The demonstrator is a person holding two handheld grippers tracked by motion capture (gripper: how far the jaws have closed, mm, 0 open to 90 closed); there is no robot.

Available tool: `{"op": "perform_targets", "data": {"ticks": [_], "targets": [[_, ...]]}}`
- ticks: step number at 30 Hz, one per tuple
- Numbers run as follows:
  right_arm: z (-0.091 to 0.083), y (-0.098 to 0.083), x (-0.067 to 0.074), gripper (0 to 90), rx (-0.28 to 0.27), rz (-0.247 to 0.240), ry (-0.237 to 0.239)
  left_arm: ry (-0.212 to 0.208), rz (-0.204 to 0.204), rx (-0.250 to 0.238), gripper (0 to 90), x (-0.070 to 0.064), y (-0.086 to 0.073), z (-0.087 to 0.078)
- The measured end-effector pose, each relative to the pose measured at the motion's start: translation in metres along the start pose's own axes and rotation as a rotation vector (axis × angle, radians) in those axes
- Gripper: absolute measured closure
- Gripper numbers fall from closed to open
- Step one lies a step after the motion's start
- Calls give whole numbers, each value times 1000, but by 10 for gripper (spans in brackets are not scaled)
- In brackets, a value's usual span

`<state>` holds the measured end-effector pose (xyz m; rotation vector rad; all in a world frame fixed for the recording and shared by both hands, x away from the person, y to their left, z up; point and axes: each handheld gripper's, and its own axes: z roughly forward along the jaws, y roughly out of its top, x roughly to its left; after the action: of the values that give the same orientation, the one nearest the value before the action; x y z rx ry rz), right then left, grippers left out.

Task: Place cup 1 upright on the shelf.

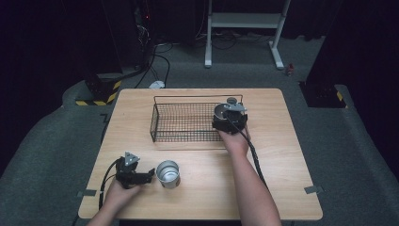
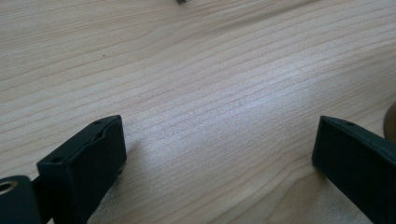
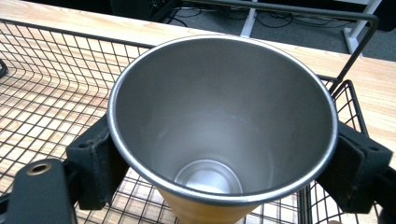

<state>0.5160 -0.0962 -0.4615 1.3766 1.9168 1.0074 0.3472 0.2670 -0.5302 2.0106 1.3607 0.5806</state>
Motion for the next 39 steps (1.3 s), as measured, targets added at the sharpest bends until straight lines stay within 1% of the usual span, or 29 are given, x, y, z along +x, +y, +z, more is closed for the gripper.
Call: {"op": "perform_targets", "data": {"ticks": [3,5,6,8,12,13,14,17,18,21,24,31,35,39], "targets": [[0,0,1,136,4,-3,3,0,0,0,32,0,0,0],[-1,-1,1,135,6,4,11,0,0,0,32,0,0,0],[-1,-1,0,135,-1,-3,11,0,-1,0,32,0,0,0],[-1,-3,1,135,0,9,14,0,0,0,32,0,0,0],[-2,-3,0,133,-5,5,11,0,0,0,32,0,0,0],[-2,-4,1,131,-5,-5,14,0,0,0,32,0,0,0],[-2,-4,1,131,-5,-5,14,0,0,0,32,0,0,0],[-2,-3,1,103,6,-14,27,0,0,0,32,0,0,0],[-2,-3,1,100,9,-13,25,0,0,0,32,0,0,0],[-4,-4,3,99,5,-41,4,0,0,0,32,0,0,0],[-5,-5,5,98,4,-52,-8,-1,1,0,32,0,0,0],[-11,-5,1,97,-13,-20,-8,-2,2,0,32,0,0,0],[-16,-6,0,96,-15,-23,4,-2,2,-1,32,0,0,0],[-20,-6,1,96,-30,-23,14,-3,0,-1,32,0,0,0]]}}
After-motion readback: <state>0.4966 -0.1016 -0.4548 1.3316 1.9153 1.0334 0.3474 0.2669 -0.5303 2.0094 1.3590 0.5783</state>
